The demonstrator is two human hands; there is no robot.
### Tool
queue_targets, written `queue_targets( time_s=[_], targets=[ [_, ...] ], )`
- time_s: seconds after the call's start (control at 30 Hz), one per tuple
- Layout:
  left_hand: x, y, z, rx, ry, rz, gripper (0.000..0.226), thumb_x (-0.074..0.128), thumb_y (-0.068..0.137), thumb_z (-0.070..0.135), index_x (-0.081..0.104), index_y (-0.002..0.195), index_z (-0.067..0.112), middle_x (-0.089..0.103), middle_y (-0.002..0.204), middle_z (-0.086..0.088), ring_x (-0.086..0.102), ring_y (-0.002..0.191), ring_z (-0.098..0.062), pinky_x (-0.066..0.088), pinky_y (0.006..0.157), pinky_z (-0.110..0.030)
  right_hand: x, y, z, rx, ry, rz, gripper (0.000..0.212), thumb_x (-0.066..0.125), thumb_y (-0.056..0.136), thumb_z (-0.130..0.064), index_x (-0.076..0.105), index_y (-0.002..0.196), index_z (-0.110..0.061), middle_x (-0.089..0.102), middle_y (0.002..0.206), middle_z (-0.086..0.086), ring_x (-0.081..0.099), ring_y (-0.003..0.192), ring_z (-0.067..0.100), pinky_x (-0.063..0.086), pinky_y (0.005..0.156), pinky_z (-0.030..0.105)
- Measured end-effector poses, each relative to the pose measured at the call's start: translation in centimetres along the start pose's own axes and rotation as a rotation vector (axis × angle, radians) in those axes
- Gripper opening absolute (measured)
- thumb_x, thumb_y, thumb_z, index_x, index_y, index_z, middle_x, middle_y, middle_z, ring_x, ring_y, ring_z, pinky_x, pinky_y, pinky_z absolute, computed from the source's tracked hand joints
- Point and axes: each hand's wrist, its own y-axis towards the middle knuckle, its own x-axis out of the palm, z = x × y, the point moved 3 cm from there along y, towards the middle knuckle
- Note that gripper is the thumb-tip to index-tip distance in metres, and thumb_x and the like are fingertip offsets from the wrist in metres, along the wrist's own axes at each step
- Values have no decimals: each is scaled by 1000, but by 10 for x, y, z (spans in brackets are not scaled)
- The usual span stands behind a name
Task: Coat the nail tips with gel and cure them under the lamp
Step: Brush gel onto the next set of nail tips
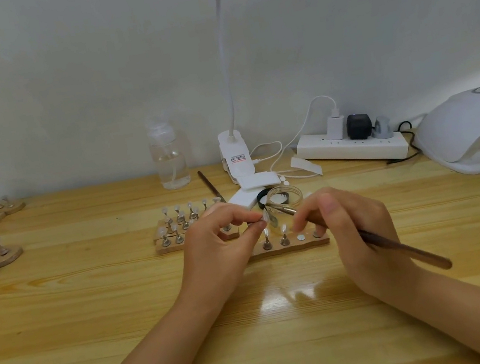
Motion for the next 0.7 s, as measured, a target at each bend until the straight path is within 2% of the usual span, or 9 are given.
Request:
queue_targets(
  time_s=[0.07, 0.17, 0.3, 0.4, 0.57, 0.7],
  targets=[
    [0, 0, 0, 7, -1, 1, 25, 75, 69, 9, 67, 70, 32, 65, 75, 10, 59, 79, -9, 42, 62, -17, 1, 0, 0, 1, -21, -22, 43, 29, 91, -26, 63, 68, -14, 60, 64, -13, 55, 62, 0, 43, 62, 26],
    [0, 0, 1, 12, 3, -1, 23, 75, 70, 9, 67, 70, 30, 65, 75, 9, 59, 79, -10, 40, 61, -14, 0, -2, 0, -22, 29, -3, 41, 29, 91, -23, 61, 65, -20, 60, 58, -9, 54, 59, -2, 44, 59, 31],
    [0, 0, 2, 15, 2, -3, 22, 75, 70, 9, 68, 71, 29, 66, 76, 8, 59, 80, -10, 41, 63, -15, 1, 0, 1, -8, -28, -8, 43, 30, 92, -26, 64, 70, -13, 63, 67, -7, 55, 63, 2, 44, 61, 26],
    [0, 0, 2, 13, 3, -4, 23, 75, 70, 9, 67, 70, 31, 65, 75, 10, 59, 80, -10, 41, 62, -15, 1, -1, 0, -33, -17, -19, 46, 30, 92, -23, 64, 64, -12, 63, 60, -5, 54, 60, 0, 44, 59, 29],
    [0, 0, 1, 19, 7, 4, 25, 76, 69, 8, 67, 69, 31, 65, 74, 9, 59, 79, -11, 41, 62, -15, 2, 0, 0, -12, -64, -7, 42, 30, 92, -27, 64, 69, -15, 60, 65, -14, 52, 61, -3, 38, 62, 15],
    [0, 0, 1, 14, 15, 11, 26, 76, 69, 8, 67, 68, 33, 65, 72, 10, 58, 78, -9, 41, 61, -13, 1, -2, 1, -28, -17, -14, 45, 30, 91, -24, 63, 63, -13, 59, 58, -11, 52, 58, -5, 41, 62, 19]
  ],
)
